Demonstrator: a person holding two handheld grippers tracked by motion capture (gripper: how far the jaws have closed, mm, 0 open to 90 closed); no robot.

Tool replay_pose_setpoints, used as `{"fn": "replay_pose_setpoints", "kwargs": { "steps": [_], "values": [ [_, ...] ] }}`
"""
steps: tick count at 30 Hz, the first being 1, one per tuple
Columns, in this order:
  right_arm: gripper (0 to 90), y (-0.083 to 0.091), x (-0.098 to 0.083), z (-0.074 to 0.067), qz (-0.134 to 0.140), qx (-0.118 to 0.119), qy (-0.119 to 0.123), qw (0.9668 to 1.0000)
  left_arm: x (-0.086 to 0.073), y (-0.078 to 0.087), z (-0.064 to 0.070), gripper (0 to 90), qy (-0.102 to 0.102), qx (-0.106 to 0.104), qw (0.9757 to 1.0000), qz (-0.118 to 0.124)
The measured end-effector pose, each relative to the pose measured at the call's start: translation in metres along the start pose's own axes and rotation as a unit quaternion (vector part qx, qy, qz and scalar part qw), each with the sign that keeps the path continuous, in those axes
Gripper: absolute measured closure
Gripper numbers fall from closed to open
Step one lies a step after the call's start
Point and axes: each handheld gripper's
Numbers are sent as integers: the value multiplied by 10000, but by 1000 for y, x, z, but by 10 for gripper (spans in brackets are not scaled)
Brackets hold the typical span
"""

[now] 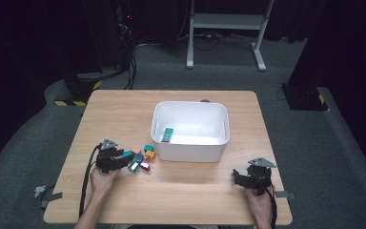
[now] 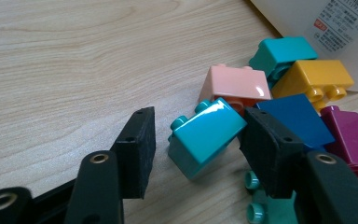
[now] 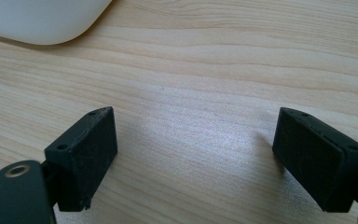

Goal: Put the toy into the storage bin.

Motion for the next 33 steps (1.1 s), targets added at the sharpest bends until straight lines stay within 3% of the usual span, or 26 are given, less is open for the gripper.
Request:
{"fn": "replay_pose_setpoints", "kwargs": {
  "steps": [17,33],
  "values": [
    [135,0,0,0,4,2,-7,10000,0,0,0,541,-43,-34,10000,3],
    [134,0,0,0,-4,1,-5,10000,-2,2,0,548,-100,-45,9999,-24]
  ]
}}
Point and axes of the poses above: each handheld gripper's, and its own axes: y roughly backward along the jaws, x roughly out of its top, z roughly to its right, and after that the axes turned 15 degrees about -z, right-handed
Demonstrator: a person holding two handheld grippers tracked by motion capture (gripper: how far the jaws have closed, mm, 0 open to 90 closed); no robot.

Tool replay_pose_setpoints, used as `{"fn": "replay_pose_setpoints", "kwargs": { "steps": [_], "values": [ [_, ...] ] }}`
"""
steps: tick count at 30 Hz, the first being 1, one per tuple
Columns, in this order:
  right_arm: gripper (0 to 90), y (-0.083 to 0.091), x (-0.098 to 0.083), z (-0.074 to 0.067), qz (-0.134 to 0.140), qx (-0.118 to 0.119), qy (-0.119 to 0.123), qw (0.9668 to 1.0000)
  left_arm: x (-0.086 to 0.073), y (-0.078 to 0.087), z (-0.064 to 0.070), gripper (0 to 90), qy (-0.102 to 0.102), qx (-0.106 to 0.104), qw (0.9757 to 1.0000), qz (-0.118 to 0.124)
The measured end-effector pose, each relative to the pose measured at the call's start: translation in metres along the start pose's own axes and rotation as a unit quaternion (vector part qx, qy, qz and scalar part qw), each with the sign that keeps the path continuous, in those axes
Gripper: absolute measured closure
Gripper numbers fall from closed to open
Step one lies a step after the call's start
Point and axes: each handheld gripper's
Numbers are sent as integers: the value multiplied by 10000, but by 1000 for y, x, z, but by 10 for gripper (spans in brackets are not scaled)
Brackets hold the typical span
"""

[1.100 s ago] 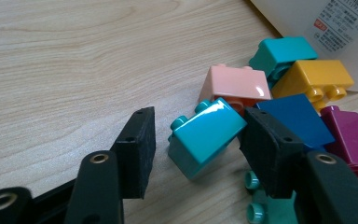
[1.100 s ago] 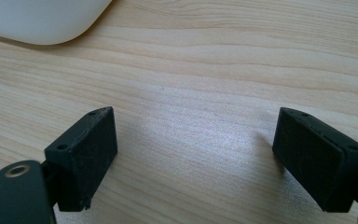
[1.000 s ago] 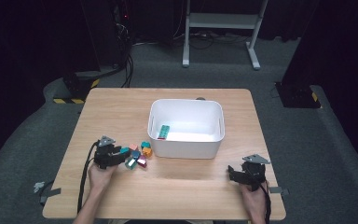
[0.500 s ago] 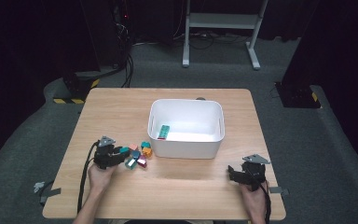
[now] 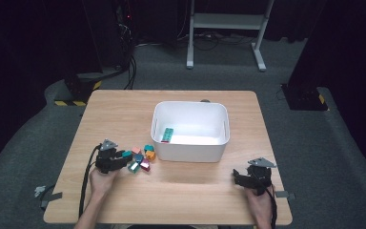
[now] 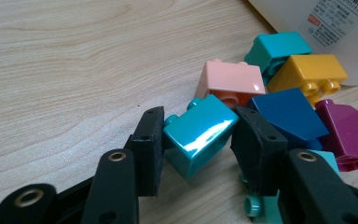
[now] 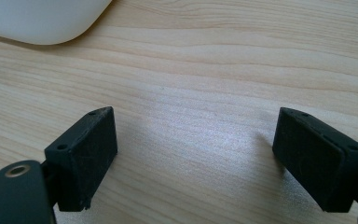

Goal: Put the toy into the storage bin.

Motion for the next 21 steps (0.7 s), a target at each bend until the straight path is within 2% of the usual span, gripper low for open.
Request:
{"fn": "replay_pose_setpoints", "kwargs": {
  "steps": [10,21],
  "values": [
    [134,0,0,0,4,-1,6,10000,-1,7,0,549,-6,11,10000,45],
    [134,0,0,0,0,0,-1,10000,1,26,0,550,-8,-70,9999,146]
  ]
}}
Point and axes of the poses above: each handheld gripper's, and its own axes: y roughly backward along the jaws, x roughly out of its top, z roughly to its right, and after that the axes turned 15 degrees about -z, right-handed
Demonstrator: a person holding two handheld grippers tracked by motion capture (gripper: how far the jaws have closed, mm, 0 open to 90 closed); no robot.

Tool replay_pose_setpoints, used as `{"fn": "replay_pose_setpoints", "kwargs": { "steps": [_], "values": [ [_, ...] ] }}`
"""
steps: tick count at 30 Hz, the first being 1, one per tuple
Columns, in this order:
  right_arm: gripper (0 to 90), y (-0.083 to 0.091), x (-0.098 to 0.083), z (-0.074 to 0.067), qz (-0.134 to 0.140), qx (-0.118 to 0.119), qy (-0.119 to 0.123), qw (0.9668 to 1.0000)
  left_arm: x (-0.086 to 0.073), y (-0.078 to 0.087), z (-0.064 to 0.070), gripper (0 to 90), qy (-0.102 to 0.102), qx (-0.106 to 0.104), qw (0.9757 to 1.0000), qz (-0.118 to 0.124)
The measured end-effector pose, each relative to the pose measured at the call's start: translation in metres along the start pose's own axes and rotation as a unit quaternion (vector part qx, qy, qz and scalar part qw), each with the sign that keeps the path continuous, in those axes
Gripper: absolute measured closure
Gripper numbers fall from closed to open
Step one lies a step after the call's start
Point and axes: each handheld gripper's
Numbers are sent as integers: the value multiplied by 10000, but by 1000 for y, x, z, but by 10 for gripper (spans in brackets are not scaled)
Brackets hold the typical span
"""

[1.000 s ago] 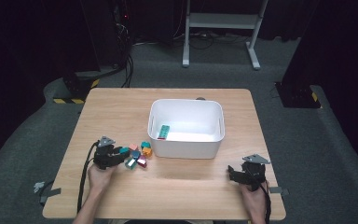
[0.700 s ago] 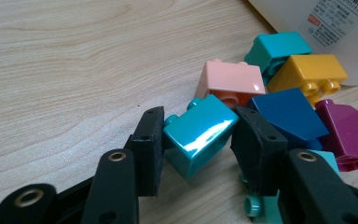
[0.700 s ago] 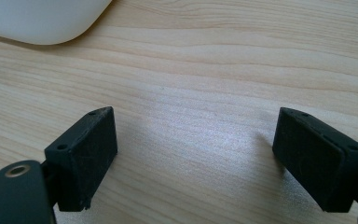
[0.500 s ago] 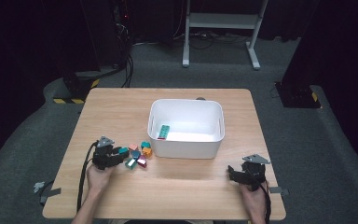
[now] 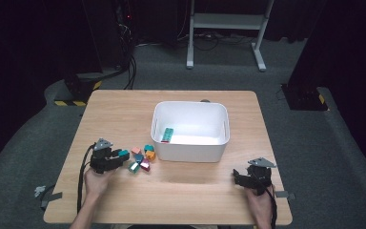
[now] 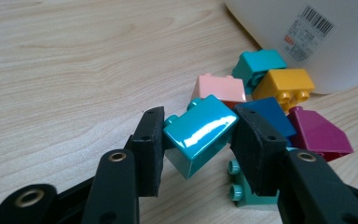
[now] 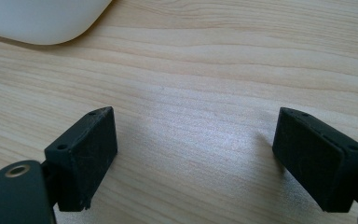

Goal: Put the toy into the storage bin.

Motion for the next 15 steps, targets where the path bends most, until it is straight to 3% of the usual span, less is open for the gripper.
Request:
{"fn": "replay_pose_setpoints", "kwargs": {
  "steps": [15],
  "values": [
    [134,0,0,0,4,0,5,10000,13,26,3,550,-27,-160,9998,121]
  ]
}}
Point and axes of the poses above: each handheld gripper's, and its own axes: y roughly backward along the jaws, x roughly out of its top, z roughly to its right, and after that the axes turned 15 degrees about -z, right-handed
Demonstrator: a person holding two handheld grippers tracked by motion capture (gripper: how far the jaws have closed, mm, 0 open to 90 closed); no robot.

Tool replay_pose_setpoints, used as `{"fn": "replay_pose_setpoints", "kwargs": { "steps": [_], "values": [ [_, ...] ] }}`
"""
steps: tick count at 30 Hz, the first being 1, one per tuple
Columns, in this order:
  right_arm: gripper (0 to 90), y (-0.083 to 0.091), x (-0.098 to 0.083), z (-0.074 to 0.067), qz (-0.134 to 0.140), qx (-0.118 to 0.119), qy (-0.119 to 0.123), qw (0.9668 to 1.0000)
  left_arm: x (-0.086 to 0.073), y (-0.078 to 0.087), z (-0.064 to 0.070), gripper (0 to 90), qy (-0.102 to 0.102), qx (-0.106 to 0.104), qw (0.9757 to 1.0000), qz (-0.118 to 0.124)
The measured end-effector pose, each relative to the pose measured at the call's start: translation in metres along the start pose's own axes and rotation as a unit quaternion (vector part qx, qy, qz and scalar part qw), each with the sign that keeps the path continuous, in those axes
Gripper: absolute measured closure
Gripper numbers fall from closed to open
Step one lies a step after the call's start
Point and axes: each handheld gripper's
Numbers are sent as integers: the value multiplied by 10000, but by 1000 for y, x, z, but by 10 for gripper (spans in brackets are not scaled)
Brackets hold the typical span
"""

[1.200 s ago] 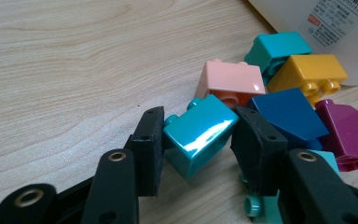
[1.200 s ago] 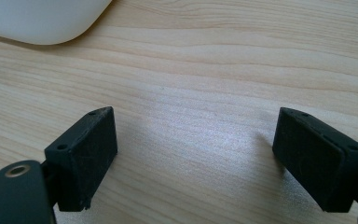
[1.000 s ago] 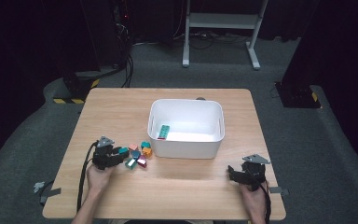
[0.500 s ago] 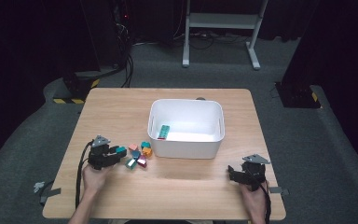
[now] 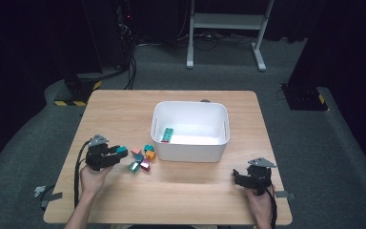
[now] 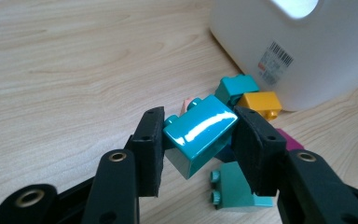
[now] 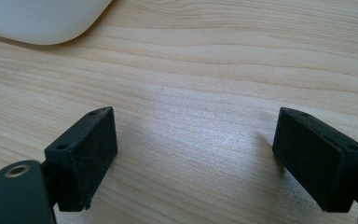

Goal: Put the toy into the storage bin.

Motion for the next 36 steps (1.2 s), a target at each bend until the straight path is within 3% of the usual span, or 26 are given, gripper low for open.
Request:
{"fn": "replay_pose_setpoints", "kwargs": {
  "steps": [13,22,28,36],
  "values": [
    [134,0,0,0,0,0,1,10000,26,23,6,551,-159,-142,9997,142],
    [134,0,0,0,0,1,-1,10000,55,38,14,551,-252,-440,9984,270],
    [134,0,0,0,-1,1,0,10000,77,41,24,551,-442,-503,9975,248],
    [134,0,0,0,-1,1,-1,10000,93,41,30,551,-488,-700,9958,324]
  ]
}}
Point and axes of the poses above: each handheld gripper's, and its own axes: y roughly backward along the jaws, x roughly out of its top, z roughly to its right, and after that the axes turned 15 degrees about -z, right-handed
